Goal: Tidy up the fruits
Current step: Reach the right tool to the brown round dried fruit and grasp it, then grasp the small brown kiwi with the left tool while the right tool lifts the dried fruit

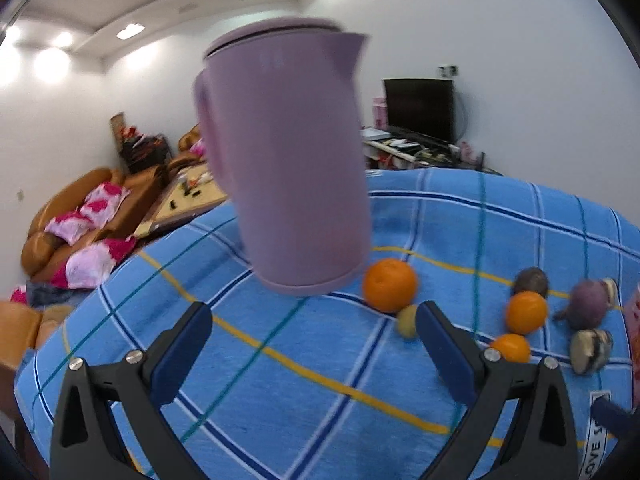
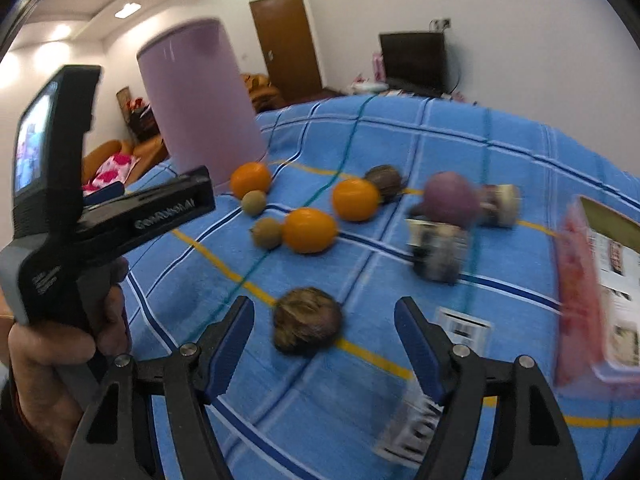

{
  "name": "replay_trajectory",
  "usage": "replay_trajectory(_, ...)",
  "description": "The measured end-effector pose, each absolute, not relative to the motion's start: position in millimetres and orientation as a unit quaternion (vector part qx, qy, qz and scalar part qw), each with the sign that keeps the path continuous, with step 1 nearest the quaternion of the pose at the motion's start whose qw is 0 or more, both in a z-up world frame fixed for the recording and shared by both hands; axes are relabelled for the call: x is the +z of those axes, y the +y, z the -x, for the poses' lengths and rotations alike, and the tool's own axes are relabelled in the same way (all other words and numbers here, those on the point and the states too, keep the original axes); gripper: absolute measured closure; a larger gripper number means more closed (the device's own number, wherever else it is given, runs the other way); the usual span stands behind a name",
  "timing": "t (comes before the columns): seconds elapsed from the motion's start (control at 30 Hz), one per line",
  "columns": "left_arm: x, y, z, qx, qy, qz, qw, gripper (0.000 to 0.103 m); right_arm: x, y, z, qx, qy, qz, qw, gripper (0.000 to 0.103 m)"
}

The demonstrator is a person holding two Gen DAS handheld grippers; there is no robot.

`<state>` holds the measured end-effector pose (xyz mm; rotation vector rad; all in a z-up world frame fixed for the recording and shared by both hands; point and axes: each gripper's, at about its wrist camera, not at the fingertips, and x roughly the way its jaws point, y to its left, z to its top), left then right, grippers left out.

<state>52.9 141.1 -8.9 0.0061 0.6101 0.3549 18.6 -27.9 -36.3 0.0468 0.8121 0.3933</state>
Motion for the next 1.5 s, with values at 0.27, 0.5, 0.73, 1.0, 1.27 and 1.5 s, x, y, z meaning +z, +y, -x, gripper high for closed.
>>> replay_trajectory(0.27, -12.2, 159.5, -54.8, 0.174, 0.309, 0.026, 0.935, 0.0, -52.7, -9.6, -29.5, 0.189, 0.428, 0.019, 0.884, 0.056)
replay_trajectory(0.5, -20.7, 123.8, -59.4, 0.053, 0.333, -0.018, 0.941, 0.015, -37.2, -53.9, -9.0, 0.16, 0.39, -0.018, 0.907, 0.056)
replay_trajectory(0.73, -33.1, 94.4, -63.4, -0.015, 0.358, -0.069, 0.931, 0.033, -26.0, -96.5, 1.4, 0.138, 0.355, -0.055, 0.923, 0.056)
replay_trajectory(1.0, -48.6, 97.6, -90.3, -0.021, 0.42, -0.03, 0.907, 0.033, -20.2, -98.0, -1.8, 0.144, 0.35, -0.059, 0.924, 0.056)
replay_trajectory(1.27, -54.8, 85.6, -98.5, -0.037, 0.429, -0.026, 0.902, 0.068, -21.2, -104.9, -3.8, 0.135, 0.347, -0.072, 0.925, 0.056)
replay_trajectory(1.5, -49.2, 106.9, -81.8, -0.076, 0.411, 0.047, 0.907, 0.075, -16.4, -116.5, -3.2, 0.121, 0.329, -0.092, 0.932, 0.056)
